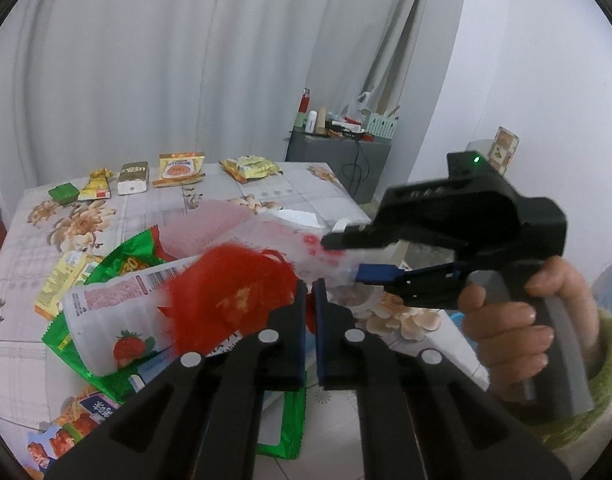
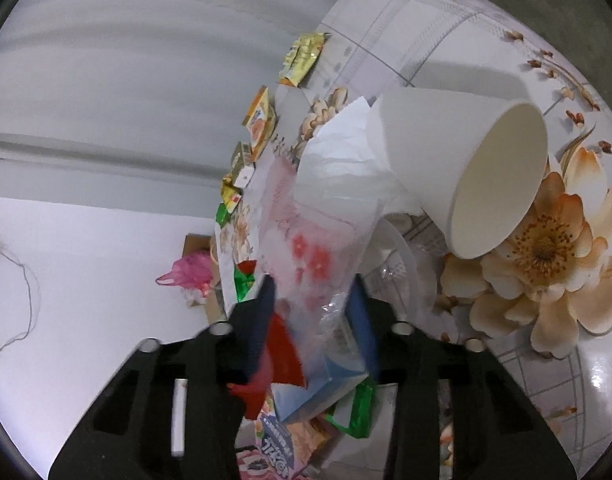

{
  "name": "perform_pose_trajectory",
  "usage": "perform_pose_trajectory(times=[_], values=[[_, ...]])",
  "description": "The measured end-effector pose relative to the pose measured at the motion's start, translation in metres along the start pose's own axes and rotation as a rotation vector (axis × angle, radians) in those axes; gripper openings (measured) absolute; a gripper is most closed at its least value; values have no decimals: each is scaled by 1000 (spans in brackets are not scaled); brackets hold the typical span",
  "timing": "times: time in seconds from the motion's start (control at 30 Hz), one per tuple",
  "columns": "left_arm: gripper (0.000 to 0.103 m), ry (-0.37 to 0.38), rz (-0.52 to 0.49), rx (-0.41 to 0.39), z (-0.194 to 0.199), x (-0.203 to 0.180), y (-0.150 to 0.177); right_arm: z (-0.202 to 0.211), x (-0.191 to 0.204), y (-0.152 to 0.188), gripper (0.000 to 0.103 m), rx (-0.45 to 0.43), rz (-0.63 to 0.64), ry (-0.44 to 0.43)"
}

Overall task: Collect trash
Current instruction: 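Grasp the red wrapper and clear plastic bag with the left gripper, then carry the red wrapper to the blue wastebasket and open the left gripper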

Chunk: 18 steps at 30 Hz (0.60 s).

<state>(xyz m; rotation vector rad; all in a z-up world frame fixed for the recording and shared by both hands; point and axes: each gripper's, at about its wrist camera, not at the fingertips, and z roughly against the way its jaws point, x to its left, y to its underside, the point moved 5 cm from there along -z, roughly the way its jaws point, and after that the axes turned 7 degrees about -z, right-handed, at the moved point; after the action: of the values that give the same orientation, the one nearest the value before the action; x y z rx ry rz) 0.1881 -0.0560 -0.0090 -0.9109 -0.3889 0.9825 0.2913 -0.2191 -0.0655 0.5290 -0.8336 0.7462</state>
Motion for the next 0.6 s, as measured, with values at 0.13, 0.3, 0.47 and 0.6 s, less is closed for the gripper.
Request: perform_pose_trajectory(times=[0.13,0.3,0.47,0.6], values=[[3,-8,2,-25,9,2,-4,4,0,4,6,-11,1,-27],[2,-32,4,-72,26,7,-11,12,14,10,3,-35,38,-103],[2,-52,15,-120,50,9,-21,41,29,15,2,-76,71,-211],[2,-33,25,-132,66,0,-31,75,29,21,2,-131,92,-267]])
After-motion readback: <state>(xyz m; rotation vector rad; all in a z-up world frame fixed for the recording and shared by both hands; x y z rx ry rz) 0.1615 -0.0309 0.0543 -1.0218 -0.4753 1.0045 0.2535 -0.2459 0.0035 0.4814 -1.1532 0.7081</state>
